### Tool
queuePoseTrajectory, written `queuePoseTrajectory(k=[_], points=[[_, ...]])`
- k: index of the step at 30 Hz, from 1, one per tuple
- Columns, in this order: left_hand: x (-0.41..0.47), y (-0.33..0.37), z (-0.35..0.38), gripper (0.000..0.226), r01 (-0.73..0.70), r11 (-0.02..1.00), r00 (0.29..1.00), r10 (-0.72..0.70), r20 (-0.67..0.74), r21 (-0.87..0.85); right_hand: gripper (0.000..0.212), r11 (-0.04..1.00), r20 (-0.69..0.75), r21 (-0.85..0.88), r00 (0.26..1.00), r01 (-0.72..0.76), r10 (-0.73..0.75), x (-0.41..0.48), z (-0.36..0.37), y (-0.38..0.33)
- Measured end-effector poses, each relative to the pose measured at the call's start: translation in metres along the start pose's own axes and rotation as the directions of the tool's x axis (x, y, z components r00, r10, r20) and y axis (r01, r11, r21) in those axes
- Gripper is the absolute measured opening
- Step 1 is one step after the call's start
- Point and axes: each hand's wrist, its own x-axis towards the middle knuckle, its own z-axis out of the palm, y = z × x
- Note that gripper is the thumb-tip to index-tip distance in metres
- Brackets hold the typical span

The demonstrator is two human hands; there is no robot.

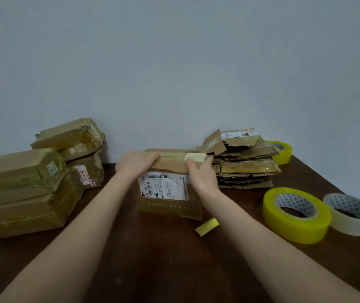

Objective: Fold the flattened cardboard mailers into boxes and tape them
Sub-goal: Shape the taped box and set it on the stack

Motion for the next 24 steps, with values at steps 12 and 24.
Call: queuePoseTrajectory(k=[12, 24], points=[[-0.033, -0.038, -0.005, 0.032, 0.154, 0.849, 0.986, -0.165, 0.022, -0.506, 0.03, 0.999, 0.126, 0.01, 0.991, -0.052, 0.05, 0.02, 0.001, -0.017], [-0.003, -0.029, -0.016, 0.094, 0.186, 0.954, 0.972, -0.145, 0.184, -0.234, 0.09, 0.899, 0.259, -0.431, 0.965, 0.078, 0.04, 0.04, 0.005, -0.043]])
